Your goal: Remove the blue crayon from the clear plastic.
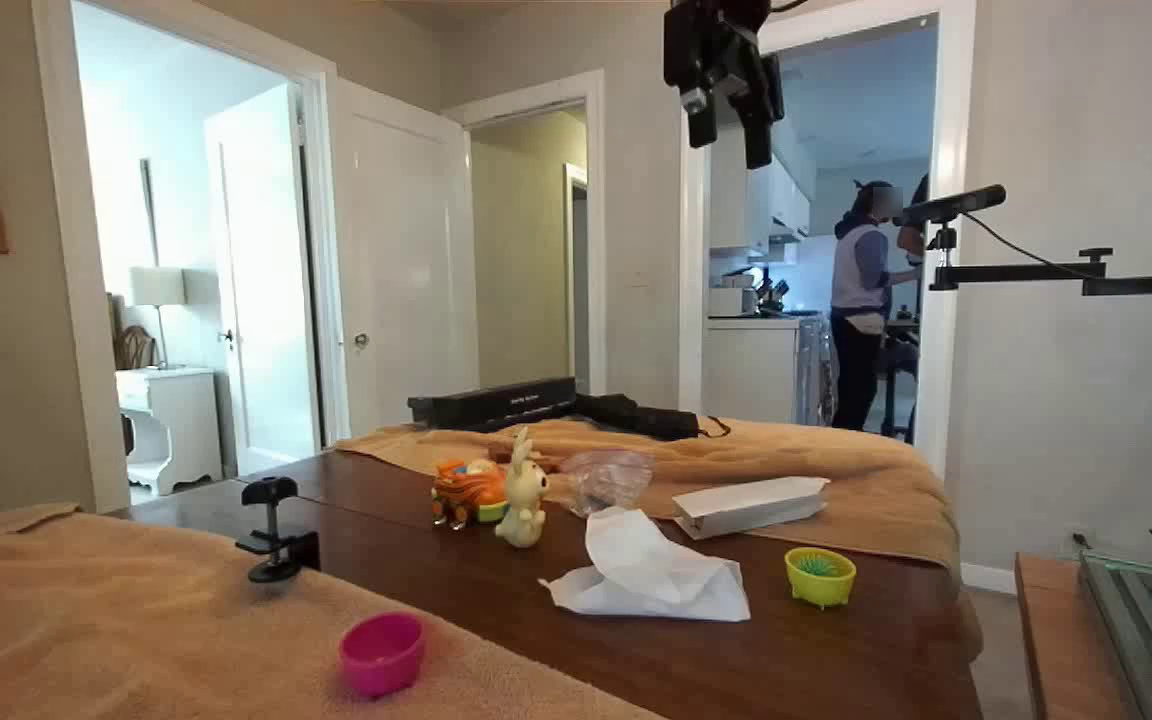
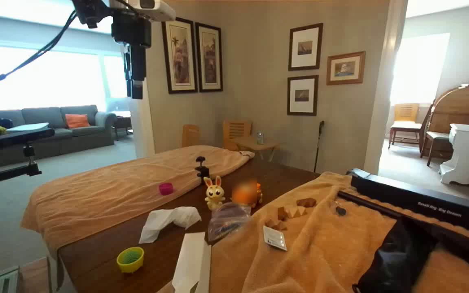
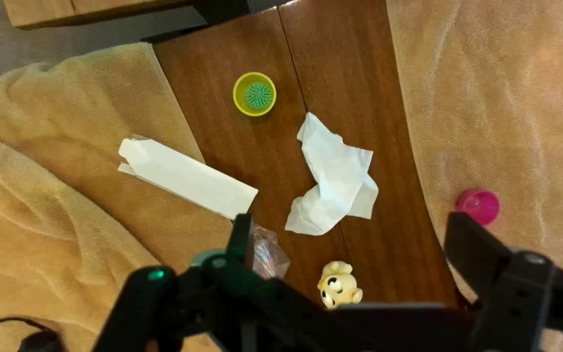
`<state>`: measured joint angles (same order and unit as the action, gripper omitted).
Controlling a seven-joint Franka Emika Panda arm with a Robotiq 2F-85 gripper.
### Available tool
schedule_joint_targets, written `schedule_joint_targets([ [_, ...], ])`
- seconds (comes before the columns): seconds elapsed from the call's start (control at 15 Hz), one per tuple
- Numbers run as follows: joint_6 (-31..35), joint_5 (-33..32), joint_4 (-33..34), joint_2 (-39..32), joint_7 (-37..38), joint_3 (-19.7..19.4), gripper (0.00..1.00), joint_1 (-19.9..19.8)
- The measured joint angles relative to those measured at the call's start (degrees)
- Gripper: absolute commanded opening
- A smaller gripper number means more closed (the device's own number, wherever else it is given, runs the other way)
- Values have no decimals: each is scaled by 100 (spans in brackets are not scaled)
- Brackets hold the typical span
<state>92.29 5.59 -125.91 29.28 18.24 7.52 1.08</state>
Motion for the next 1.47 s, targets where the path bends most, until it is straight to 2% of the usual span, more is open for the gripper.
schedule_joint_targets([
  [0.8, 5, 0, 4, -27, 50, -75, 100, -65],
  [0.93, 77, 0, 11, -101, 139, -325, 100, -269],
  [1.33, 664, 107, 106, -474, 136, -1455, 100, -1070],
  [1.4, 844, 209, 109, -570, 139, -1583, 75, -1156],
  [1.47, 1013, 304, 110, -676, 139, -1675, 74, -1210],
])
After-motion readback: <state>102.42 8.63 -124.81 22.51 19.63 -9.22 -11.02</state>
